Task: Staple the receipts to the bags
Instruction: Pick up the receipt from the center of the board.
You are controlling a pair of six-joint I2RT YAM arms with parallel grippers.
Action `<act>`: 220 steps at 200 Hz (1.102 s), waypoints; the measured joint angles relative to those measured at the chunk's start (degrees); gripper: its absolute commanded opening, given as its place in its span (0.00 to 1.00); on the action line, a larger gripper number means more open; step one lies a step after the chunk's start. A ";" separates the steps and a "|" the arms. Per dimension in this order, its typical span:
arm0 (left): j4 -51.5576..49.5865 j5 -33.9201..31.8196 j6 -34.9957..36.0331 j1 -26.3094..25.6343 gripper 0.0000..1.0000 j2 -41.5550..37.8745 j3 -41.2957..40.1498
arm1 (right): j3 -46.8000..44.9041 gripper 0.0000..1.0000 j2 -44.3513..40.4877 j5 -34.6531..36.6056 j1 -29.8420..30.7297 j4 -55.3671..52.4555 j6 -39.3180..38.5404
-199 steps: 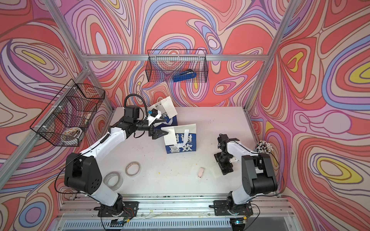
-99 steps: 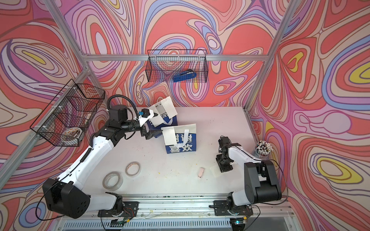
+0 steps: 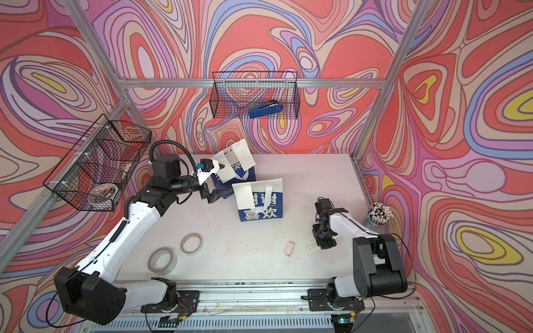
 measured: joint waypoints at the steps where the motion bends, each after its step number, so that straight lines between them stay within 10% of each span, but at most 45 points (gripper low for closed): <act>1: 0.09 0.02 -0.09 0.00 1.00 -0.02 -0.02 | 0.02 0.17 -0.09 0.09 0.00 -0.07 -0.11; 92: 18.32 -0.35 -24.28 -5.97 1.00 0.85 -4.17 | 8.15 0.14 -13.88 5.81 2.97 -5.22 -15.47; 159: 31.58 -4.94 -55.06 -9.53 1.00 7.80 0.48 | 16.39 0.07 -21.05 2.78 13.31 2.43 -34.34; 220: 20.48 -3.32 -56.13 -12.09 0.97 11.82 10.05 | 22.82 0.05 -16.13 -6.56 23.58 11.52 -52.43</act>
